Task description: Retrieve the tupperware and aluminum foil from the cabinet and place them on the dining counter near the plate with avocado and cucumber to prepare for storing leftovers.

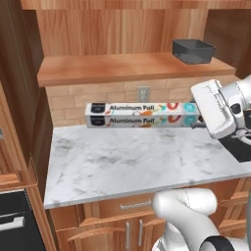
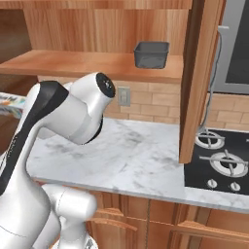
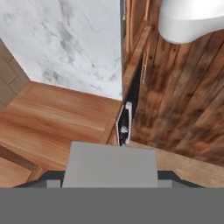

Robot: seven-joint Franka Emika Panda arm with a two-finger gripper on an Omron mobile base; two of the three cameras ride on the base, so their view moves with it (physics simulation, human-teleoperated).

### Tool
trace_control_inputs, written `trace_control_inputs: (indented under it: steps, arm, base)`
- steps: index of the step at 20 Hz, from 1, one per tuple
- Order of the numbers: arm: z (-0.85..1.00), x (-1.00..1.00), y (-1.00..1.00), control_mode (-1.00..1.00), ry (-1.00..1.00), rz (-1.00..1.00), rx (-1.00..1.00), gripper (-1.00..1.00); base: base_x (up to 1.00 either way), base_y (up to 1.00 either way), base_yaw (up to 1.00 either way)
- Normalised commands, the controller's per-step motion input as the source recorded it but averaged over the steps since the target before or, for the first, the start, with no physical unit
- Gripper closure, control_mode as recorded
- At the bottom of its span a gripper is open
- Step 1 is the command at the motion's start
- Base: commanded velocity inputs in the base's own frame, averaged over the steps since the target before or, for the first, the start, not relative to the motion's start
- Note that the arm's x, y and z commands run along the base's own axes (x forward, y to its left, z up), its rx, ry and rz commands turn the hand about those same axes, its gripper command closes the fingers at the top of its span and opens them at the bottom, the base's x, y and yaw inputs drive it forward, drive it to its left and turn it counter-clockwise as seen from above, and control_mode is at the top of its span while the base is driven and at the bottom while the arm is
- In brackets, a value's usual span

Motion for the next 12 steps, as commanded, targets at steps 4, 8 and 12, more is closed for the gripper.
trace_control_inputs:
  steps: [4, 8, 12]
  arm:
    - [0.0, 0.0, 0.0, 1.0, 0.0, 0.0, 0.0, 1.0]
    - [0.0, 0.0, 0.0, 1.0, 0.0, 0.0, 0.0, 1.0]
    - [0.0, 0.0, 0.0, 1.0, 0.0, 0.0, 0.0, 1.0]
  base:
    - [-0.67, 0.0, -0.02]
    - [-0.76, 0.03, 0.0]
    - [-0.95, 0.0, 0.0]
